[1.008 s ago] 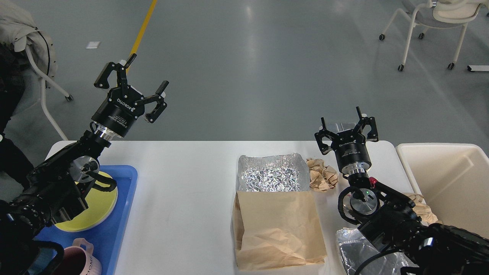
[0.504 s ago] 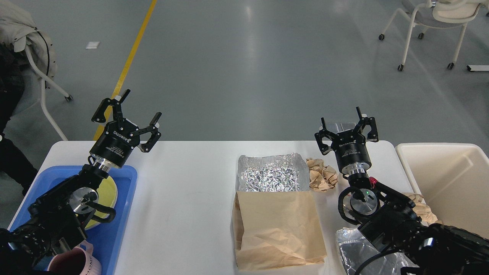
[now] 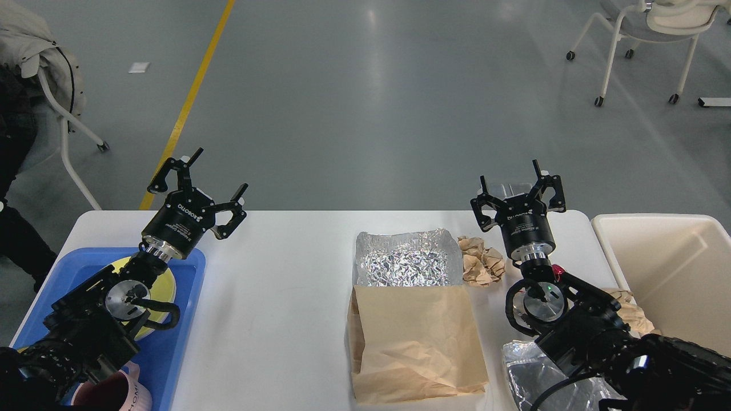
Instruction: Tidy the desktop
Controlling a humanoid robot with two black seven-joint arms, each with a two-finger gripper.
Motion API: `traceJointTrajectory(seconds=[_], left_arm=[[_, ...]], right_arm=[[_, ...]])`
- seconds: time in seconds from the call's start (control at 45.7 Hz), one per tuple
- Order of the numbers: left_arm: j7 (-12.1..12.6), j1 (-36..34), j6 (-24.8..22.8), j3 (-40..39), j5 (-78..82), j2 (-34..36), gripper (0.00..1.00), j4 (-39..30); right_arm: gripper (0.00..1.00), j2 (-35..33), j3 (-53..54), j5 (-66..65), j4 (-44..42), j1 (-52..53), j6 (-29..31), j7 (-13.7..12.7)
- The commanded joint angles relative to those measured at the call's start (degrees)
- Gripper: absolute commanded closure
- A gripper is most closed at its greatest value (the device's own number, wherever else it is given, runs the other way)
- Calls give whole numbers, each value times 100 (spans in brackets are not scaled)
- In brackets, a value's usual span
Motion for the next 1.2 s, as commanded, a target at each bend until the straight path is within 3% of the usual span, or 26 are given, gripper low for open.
traceJointTrajectory(seconds=[0.0, 0.197, 1.183], left_arm=[[-7, 45, 14, -16, 0, -4, 0, 1], [-7, 45, 277, -16, 26, -4, 0, 1], [-51, 54, 286, -25, 0, -13, 0, 1]], right_arm=[[0, 0, 0, 0, -2, 1, 0, 0], [0, 0, 0, 0, -2, 1, 0, 0], [0, 0, 0, 0, -2, 1, 0, 0]])
